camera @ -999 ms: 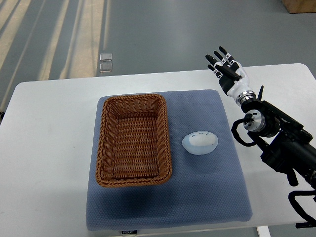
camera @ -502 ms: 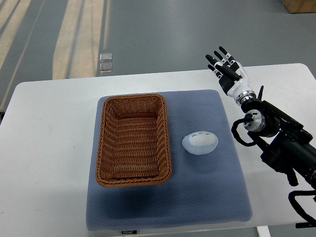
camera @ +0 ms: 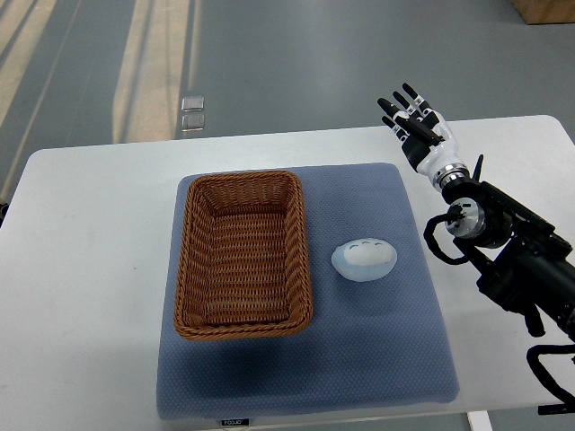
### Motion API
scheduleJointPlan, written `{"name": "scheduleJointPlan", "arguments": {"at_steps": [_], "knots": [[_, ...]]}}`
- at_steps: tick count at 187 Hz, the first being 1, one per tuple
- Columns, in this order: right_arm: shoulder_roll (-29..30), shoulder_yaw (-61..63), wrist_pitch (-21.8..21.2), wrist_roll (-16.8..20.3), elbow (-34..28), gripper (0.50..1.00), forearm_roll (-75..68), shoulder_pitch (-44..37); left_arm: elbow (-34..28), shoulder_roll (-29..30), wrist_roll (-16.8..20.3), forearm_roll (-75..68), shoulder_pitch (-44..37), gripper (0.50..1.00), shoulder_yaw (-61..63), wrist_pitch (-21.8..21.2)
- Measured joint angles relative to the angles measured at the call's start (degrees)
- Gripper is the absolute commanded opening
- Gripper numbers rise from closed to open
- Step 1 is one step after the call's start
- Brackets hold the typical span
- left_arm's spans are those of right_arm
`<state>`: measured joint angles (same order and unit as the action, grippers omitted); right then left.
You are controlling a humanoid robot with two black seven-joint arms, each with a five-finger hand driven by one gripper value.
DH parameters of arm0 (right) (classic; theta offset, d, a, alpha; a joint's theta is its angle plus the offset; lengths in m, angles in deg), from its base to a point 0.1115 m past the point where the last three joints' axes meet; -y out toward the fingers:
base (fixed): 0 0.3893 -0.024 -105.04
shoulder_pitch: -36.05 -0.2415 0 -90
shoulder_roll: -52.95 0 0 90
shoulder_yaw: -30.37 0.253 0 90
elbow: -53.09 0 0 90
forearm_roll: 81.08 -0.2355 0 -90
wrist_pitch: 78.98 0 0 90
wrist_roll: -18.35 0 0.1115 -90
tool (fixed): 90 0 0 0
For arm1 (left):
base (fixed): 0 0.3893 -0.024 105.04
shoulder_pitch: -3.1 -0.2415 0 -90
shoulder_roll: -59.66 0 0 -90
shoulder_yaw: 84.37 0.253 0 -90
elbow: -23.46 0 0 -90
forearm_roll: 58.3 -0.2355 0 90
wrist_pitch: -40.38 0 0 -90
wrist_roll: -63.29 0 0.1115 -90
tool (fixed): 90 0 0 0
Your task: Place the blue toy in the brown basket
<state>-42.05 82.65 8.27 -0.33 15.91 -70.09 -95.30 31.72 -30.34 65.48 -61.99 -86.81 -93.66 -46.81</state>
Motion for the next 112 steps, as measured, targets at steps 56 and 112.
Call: {"name": "scheduleJointPlan", "arguments": {"at_steps": [56,112], "knots": [[-3.07,-0.25,1.1,0.25,-2.07,0.911,-0.42,-0.69,0.0,0.0,0.0,0.0,0.0,1.0,0.05,0.0],[-10.96,-2.28,3.07,0.88,-7.31,0.911,0.09,-0.87,0.0,0.0,0.0,0.0,0.0,1.0,0.02,0.0]]}}
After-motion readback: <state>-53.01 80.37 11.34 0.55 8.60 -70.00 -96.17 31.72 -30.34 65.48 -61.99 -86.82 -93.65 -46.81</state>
